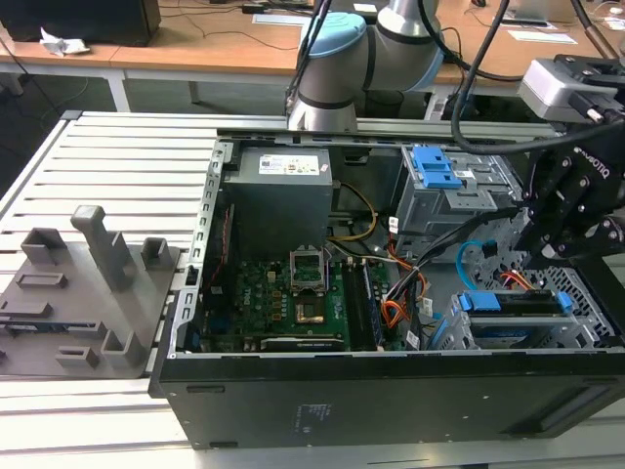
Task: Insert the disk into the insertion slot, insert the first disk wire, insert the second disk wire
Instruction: 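Insert the second disk wire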
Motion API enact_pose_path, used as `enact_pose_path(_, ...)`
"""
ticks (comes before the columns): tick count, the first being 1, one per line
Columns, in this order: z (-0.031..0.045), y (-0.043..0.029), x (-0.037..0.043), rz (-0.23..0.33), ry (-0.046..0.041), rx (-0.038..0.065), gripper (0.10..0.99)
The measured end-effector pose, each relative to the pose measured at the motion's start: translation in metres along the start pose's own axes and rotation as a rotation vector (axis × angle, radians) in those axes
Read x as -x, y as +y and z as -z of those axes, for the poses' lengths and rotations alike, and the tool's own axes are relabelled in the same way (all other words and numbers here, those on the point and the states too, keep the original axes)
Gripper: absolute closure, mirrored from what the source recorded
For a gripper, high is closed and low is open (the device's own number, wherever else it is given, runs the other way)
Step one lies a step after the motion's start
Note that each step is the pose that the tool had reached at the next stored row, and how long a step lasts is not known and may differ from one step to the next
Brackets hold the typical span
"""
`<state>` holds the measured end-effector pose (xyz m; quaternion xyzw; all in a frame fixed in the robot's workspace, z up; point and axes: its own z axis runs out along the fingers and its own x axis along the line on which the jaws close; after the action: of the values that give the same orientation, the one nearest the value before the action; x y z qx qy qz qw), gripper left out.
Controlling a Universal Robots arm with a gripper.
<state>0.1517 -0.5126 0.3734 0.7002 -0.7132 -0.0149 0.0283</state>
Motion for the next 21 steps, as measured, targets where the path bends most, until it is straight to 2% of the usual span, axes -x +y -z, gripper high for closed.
enact_pose_path(1, 0.0001, 0.0001, 0.0064, 0.0, 0.0, 0.0, 0.784)
enact_pose_path(4, 0.0001, 0.0002, 0.0093, 0.005, 0.0002, 0.0, 0.784)
enact_pose_path(9, 0.0001, 0.0002, 0.0093, 0.184, 0.0112, -0.004, 0.784)
enact_pose_path(11, 0.0001, 0.0001, 0.0093, 0.239, 0.0147, -0.005, 0.784)
enact_pose_path(14, 0.0, 0.0002, 0.0098, 0.24, 0.0147, -0.005, 0.784)
enact_pose_path(17, -0.0004, 0.0034, 0.0182, 0.24, 0.0146, -0.005, 0.784)
enact_pose_path(18, -0.0006, 0.0055, 0.0185, 0.24, 0.0147, -0.005, 0.784)
enact_pose_path(21, -0.0016, 0.0198, 0.0183, 0.24, 0.0152, -0.009, 0.784)
